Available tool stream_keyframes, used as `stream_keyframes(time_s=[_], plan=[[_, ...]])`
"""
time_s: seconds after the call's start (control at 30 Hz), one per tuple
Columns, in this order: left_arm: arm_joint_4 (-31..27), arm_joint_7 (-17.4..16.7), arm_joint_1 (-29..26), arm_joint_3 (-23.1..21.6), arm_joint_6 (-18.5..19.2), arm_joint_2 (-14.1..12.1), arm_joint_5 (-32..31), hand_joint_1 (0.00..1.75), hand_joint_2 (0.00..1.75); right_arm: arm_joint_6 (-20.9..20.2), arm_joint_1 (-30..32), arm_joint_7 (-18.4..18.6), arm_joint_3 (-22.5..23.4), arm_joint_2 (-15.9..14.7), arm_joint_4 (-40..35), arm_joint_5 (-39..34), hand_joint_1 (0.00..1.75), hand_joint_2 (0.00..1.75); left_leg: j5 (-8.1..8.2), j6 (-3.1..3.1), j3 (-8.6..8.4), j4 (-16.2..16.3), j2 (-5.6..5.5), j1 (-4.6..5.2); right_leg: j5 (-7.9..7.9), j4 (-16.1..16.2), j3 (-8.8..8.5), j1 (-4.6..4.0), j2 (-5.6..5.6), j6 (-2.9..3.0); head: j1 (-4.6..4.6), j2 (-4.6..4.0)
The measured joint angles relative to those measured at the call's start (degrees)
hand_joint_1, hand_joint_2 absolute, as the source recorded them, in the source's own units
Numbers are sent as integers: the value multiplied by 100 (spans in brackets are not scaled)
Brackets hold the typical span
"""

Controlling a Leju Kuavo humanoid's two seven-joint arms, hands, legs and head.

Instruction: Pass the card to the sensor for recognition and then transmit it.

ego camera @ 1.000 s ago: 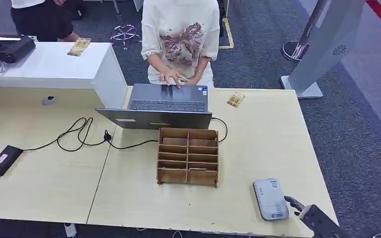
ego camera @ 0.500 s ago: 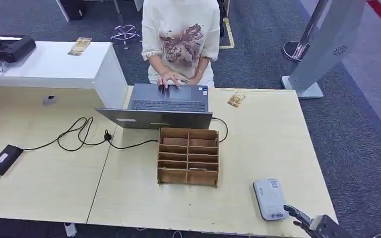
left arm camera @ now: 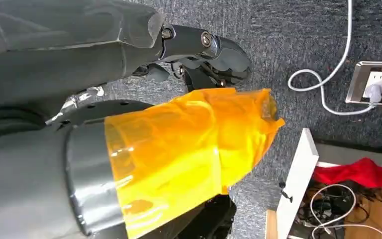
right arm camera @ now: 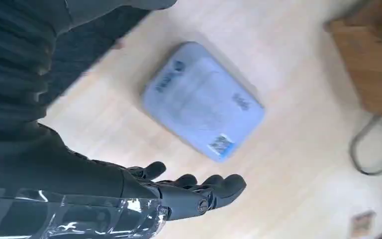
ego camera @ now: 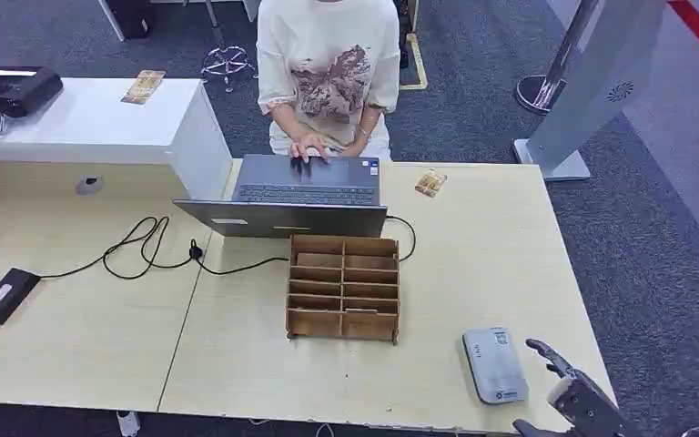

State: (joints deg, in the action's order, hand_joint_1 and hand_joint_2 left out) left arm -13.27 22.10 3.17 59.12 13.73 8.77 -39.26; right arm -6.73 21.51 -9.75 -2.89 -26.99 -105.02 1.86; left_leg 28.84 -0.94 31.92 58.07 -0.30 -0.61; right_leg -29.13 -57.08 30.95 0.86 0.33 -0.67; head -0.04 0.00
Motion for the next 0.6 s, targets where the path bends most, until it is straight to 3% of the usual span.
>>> stream_keyframes(time_s=[0.27,0.6], plan=[[0,13,3,24,2,13,-98,0,0,-168,-790,-404,155,720,68,183,0,175,-1,-1,0,-1,-1,0,1,-5,-4,0,-1,1,2,0],[0,2,22,33,15,13,-278,0,0,-352,-2050,-382,223,1007,184,-7,0,175,-1,-1,1,2,-5,1,2,-6,-5,2,-5,1,0,-2]])
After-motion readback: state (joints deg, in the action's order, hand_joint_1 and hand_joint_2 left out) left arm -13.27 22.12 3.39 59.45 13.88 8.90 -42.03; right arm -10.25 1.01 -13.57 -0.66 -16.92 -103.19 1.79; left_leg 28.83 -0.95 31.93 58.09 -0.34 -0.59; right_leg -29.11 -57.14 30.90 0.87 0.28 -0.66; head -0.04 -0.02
